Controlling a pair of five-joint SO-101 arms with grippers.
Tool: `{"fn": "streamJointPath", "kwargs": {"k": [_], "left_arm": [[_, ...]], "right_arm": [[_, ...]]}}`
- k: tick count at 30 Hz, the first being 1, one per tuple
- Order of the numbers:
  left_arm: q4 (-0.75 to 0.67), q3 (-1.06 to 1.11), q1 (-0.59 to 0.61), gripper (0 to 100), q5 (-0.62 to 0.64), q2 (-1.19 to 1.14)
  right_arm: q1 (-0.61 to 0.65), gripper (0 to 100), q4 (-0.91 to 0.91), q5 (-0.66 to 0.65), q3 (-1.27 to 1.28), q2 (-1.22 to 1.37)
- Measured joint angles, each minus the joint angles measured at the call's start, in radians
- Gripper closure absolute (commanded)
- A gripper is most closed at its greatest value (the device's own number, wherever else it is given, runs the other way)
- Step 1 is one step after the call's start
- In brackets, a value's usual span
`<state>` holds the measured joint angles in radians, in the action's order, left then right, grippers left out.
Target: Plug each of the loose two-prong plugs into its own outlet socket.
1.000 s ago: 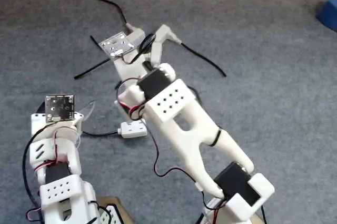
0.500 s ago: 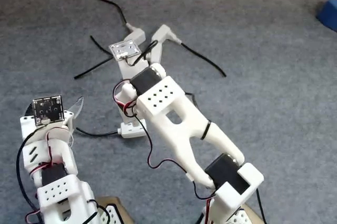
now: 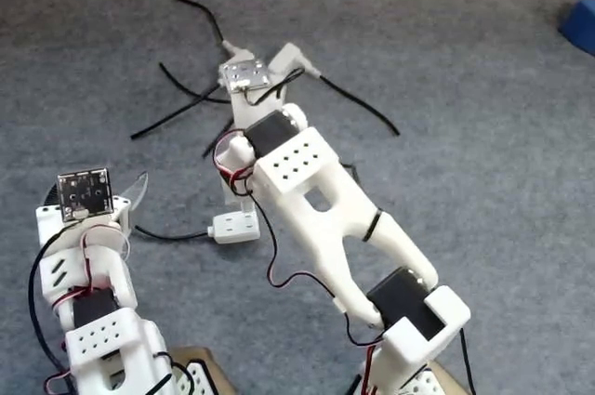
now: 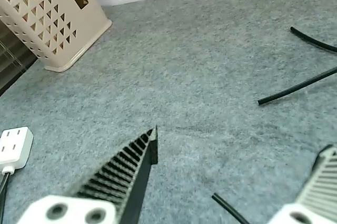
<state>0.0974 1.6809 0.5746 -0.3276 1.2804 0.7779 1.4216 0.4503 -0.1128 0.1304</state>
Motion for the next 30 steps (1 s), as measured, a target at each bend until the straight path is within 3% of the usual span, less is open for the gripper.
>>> {"fn": "streamJointPath", "kwargs": {"k": [16,30], "left_arm": [[0.000,0.000,0.000,57,0.000,0.000],[0.000,0.000,0.000,57,0.000,0.000]], "right_arm": [[0.051,99.2,-0.094,0.009,0.078,0.002],[-0.014,99.2,0.044,-0.038,0.078,0.002]]}}
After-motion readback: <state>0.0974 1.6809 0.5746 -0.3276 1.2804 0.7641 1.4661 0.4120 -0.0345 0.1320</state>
